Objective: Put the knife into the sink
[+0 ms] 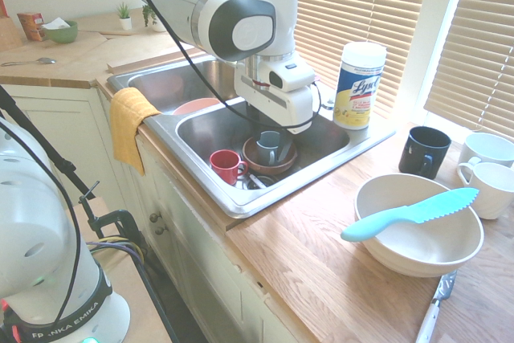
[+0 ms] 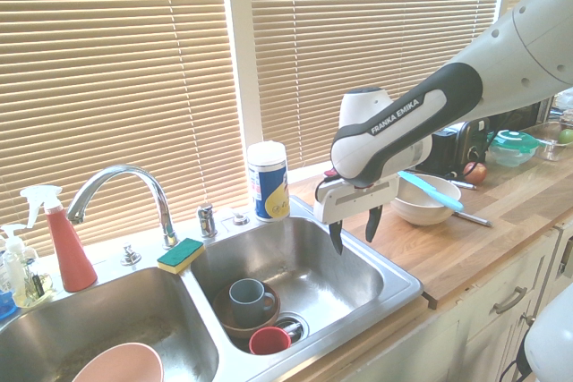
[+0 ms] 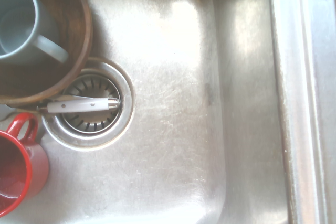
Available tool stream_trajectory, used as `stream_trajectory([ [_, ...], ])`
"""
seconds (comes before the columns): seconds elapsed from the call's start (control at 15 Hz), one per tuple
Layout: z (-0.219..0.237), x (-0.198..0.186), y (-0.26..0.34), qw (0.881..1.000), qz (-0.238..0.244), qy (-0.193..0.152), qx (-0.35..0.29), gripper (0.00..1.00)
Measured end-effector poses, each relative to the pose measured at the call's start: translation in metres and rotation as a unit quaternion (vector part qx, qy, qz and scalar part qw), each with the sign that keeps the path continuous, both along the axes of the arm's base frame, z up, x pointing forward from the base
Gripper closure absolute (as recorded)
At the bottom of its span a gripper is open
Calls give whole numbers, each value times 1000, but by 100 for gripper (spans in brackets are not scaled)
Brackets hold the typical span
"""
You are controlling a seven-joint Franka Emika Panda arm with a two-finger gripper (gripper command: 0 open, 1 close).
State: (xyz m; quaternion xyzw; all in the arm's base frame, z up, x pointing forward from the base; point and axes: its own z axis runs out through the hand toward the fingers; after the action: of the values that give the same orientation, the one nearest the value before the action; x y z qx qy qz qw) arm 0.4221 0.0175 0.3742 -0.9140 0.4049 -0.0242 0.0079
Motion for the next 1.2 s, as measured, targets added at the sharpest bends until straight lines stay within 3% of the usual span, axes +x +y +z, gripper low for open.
stream_trajectory([
  [0.33,18,12,-6,1000,-4,-22,-5,0],
  [0.67,84,37,-89,996,-55,-67,-18,0],
  [0.87,102,30,-153,995,-84,-55,-16,0],
  [1.2,88,8,-232,994,-106,-25,-17,0],
])
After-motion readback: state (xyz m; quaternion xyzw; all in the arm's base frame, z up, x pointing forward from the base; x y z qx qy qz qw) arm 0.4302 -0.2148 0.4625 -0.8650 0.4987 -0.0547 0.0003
